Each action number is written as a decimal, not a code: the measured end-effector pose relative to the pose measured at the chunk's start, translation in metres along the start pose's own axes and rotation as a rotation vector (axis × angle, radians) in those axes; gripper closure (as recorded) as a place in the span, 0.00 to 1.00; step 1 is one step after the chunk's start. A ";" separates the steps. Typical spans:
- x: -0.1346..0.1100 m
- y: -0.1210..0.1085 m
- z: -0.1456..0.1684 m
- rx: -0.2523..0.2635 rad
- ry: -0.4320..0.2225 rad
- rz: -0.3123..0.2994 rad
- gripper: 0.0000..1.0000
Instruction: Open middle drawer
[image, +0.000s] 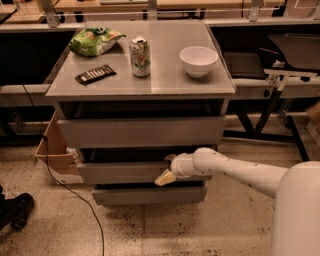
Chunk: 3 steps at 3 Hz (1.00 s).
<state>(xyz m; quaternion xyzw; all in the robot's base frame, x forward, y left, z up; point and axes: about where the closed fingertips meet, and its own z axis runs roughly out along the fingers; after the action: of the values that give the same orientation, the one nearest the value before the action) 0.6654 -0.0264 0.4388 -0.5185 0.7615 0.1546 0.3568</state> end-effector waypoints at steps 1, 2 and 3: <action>0.000 0.006 -0.004 -0.009 0.001 0.000 0.00; 0.019 0.069 -0.024 -0.099 0.012 0.004 0.00; 0.024 0.091 -0.038 -0.134 0.026 0.009 0.00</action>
Offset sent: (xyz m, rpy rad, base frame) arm -0.1893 -0.0023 -0.0132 0.0265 0.1822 0.1602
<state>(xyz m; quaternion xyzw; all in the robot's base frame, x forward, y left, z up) 0.5636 -0.0276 0.4366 -0.5396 0.7566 0.2000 0.3104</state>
